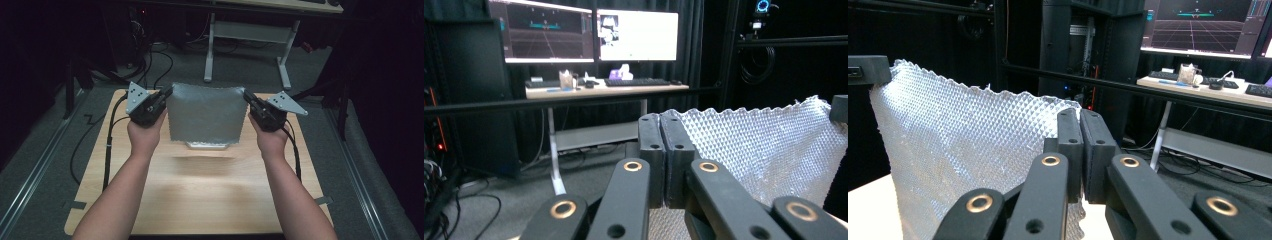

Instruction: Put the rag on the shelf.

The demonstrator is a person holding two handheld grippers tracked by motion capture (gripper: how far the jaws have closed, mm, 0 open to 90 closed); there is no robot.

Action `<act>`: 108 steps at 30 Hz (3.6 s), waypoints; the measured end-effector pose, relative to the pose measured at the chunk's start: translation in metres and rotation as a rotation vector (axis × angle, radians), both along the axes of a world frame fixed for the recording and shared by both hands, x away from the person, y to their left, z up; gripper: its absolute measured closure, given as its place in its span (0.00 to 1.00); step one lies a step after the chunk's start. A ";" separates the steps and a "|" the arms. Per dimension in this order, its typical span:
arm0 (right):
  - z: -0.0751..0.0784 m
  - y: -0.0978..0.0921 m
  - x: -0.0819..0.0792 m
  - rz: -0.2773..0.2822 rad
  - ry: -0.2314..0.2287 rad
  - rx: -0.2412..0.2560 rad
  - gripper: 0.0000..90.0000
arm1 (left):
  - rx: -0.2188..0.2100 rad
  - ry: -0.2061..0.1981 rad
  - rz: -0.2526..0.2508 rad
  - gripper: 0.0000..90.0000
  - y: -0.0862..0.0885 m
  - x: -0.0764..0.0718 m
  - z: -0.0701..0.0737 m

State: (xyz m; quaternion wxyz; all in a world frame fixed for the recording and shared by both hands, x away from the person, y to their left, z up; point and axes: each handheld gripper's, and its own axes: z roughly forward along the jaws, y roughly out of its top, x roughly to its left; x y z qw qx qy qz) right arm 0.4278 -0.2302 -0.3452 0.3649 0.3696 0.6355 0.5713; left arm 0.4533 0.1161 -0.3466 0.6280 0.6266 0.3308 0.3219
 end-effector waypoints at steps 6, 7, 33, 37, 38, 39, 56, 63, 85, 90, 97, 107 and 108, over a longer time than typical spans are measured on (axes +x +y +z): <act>0.005 -0.005 0.017 -0.010 0.010 0.019 0.99 | 0.019 0.002 0.003 1.00 -0.006 0.016 0.008; 0.007 -0.005 0.020 -0.012 0.013 0.023 0.99 | 0.017 -0.002 0.004 1.00 -0.007 0.017 0.009; 0.007 -0.006 0.078 -0.072 0.078 -0.031 0.99 | 0.055 0.079 0.007 1.00 -0.013 0.077 0.003; -0.001 -0.003 0.088 -0.071 0.116 -0.046 0.99 | 0.067 0.140 0.013 1.00 -0.012 0.088 -0.009; -0.003 -0.003 0.090 -0.068 0.126 -0.041 0.99 | 0.078 0.158 0.014 1.00 -0.012 0.092 -0.013; -0.007 -0.002 0.093 -0.068 0.143 -0.042 0.99 | 0.083 0.174 0.013 1.00 -0.011 0.095 -0.017; -0.062 -0.007 0.099 -0.040 0.286 -0.082 0.99 | 0.136 0.357 -0.057 1.00 -0.012 0.100 -0.074; -0.079 -0.008 0.096 -0.021 0.325 -0.088 0.99 | 0.106 0.381 -0.074 1.00 -0.008 0.094 -0.092; -0.109 -0.020 0.080 -0.029 0.377 -0.054 0.85 | 0.104 0.429 -0.080 0.84 -0.001 0.076 -0.115; -0.106 -0.024 0.079 -0.049 0.368 -0.063 0.84 | 0.092 0.423 -0.045 0.81 0.007 0.075 -0.114; -0.105 -0.028 0.079 -0.066 0.366 -0.066 0.84 | 0.099 0.424 -0.019 0.81 0.015 0.073 -0.115; -0.103 -0.034 0.080 -0.083 0.361 -0.070 0.83 | 0.097 0.414 -0.001 0.81 0.019 0.072 -0.113; -0.103 -0.035 0.080 -0.084 0.360 -0.073 0.83 | 0.100 0.416 0.002 0.81 0.020 0.072 -0.113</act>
